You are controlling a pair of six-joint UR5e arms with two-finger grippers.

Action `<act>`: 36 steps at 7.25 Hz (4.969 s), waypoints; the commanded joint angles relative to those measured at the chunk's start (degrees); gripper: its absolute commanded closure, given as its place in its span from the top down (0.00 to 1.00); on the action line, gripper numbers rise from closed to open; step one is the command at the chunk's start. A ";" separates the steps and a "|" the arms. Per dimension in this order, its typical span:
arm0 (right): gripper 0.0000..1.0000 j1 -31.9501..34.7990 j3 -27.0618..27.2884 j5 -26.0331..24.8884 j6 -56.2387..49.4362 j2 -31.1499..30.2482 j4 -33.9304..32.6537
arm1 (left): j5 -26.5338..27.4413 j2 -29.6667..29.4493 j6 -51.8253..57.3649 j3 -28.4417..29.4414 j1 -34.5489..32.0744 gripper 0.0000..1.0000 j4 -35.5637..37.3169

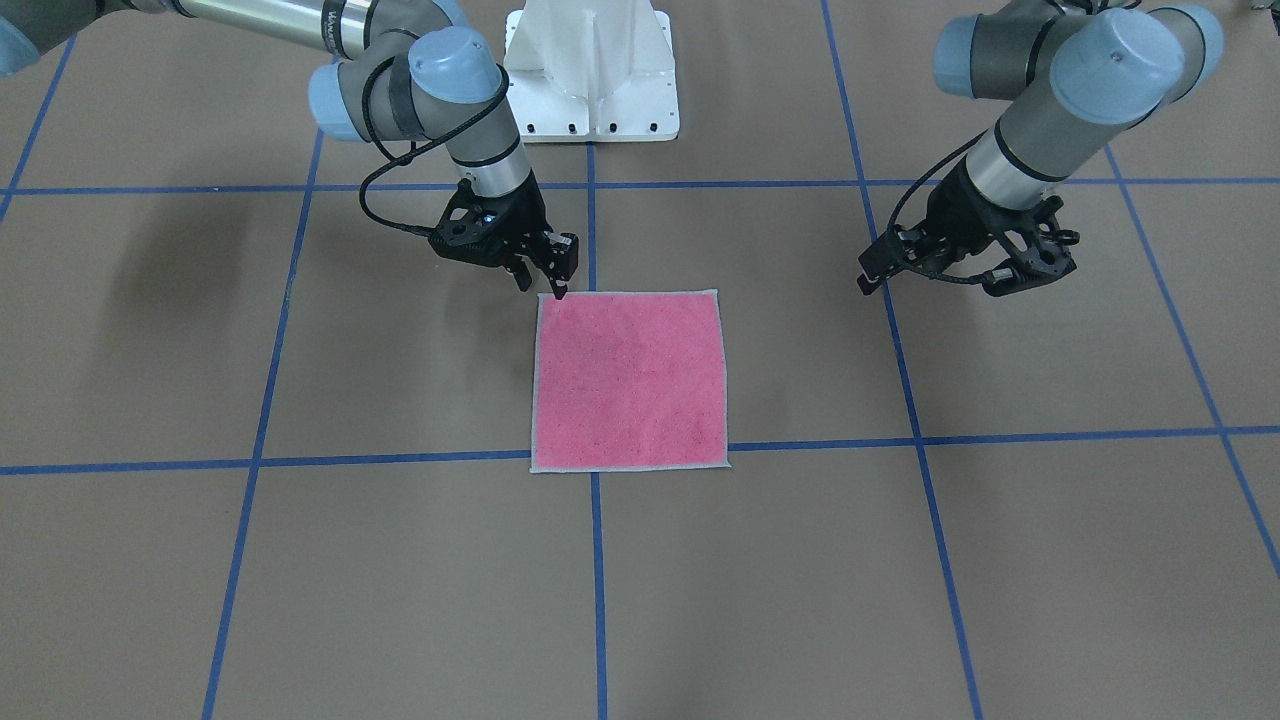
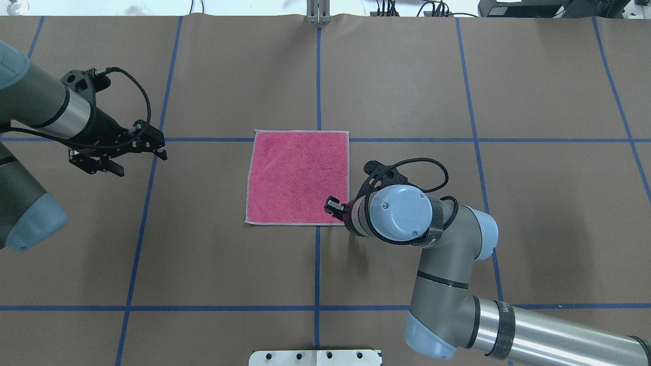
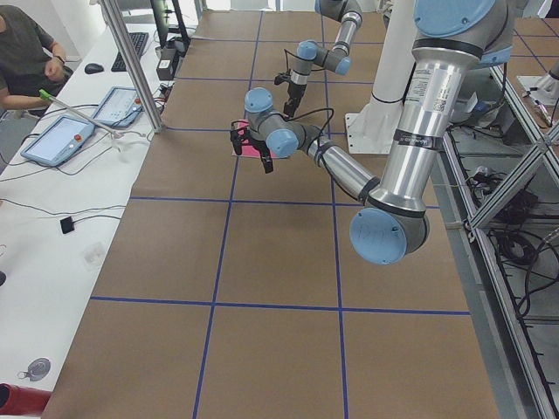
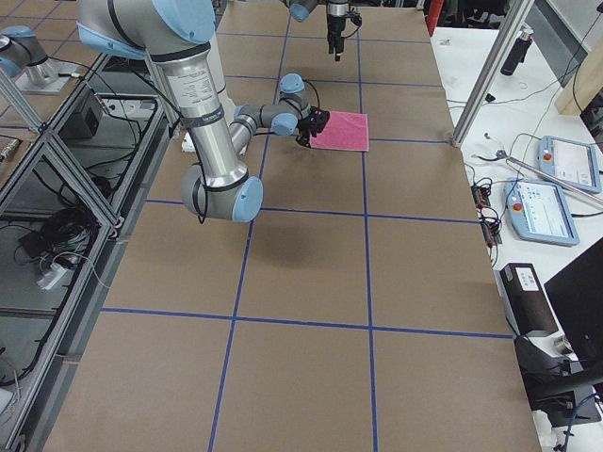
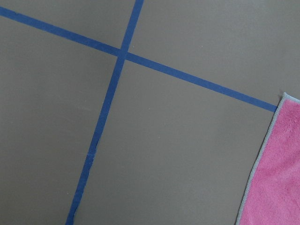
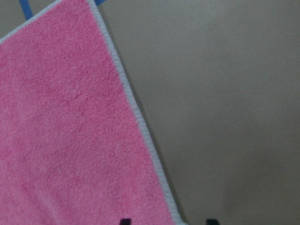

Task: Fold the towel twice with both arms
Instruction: 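Lower the right gripper and pinch the near towel corner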

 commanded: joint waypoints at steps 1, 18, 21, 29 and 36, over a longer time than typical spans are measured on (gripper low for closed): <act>0.57 0.00 -0.94 0.00 -0.11 0.21 0.03 | 0.03 0.00 -0.03 0.00 0.00 1.00 0.00; 0.47 0.00 -2.35 0.00 0.68 1.00 0.03 | 0.03 0.09 -0.12 0.00 0.09 1.00 0.09; 0.10 0.00 -2.53 0.00 0.69 1.00 0.11 | -0.06 0.09 -0.12 0.00 0.09 1.00 0.09; 0.00 0.08 -1.91 0.17 0.33 0.91 0.12 | -0.06 0.00 -0.91 -0.18 0.09 1.00 0.09; 0.53 0.08 -2.09 0.00 0.07 1.00 -0.06 | -0.06 0.00 -1.79 -0.18 0.09 1.00 0.09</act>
